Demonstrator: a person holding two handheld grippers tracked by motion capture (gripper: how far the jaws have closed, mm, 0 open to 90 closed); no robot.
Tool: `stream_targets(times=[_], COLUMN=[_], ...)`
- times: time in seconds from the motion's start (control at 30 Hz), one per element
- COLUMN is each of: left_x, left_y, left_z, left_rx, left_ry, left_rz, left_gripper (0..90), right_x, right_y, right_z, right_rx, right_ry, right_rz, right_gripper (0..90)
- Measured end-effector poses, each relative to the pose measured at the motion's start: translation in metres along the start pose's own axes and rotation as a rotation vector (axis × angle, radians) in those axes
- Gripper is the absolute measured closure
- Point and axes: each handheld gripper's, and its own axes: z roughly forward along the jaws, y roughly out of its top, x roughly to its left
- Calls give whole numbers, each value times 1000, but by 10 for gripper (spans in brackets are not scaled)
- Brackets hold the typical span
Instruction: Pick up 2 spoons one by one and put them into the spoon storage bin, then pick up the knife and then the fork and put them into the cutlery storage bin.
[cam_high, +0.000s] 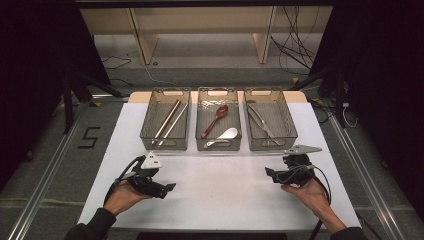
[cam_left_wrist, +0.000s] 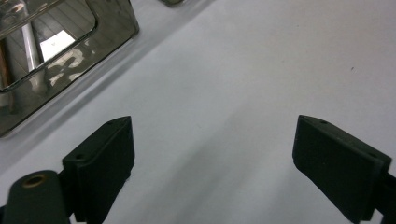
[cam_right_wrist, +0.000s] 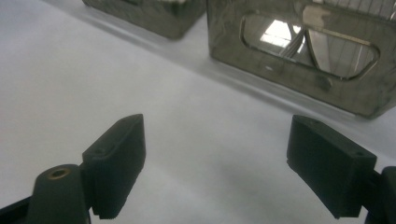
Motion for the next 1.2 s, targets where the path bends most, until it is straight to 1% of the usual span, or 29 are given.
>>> stream_targets(times=[0.07,0.17,0.23,0.47,0.53,0.6,0.63,0.77,0.87,0.9,1.03,1.1,1.2], left_x=[-1,-1,-1,-1,-1,-1,-1,-2,-3,-3,-3,-2,-1], left_y=[1,1,0,3,3,3,3,4,3,3,5,6,5], left_z=[0,-1,-3,-5,-6,-7,-8,-12,-15,-16,-18,-18,-18], left_rx=[-3,-7,-10,-36,-40,-46,-46,-86,-95,-99,-125,-134,-135], left_ry=[-1,-11,-13,-29,-34,-31,-35,-55,-57,-61,-73,-79,-76], left_rz=[2,-3,-2,-33,-38,-39,-38,-62,-59,-66,-71,-85,-87], left_gripper=[110,105,101,93,93,92,91,89,88,88,87,86,86], right_x=[2,3,3,5,5,5,5,9,14,15,17,16,16], right_y=[1,4,5,7,8,8,9,10,12,12,12,12,11], right_z=[-5,-10,-11,-13,-13,-14,-15,-21,-23,-23,-23,-23,-23], right_rx=[-30,-59,-67,-87,-92,-101,-107,-150,-167,-166,-169,-165,-167], right_ry=[14,18,19,38,42,50,57,93,107,110,116,114,120], right_rz=[10,10,19,28,25,33,39,62,57,51,49,48,50], right_gripper=[205,205,205,205,205,205,205,207,207,207,207,206,207])
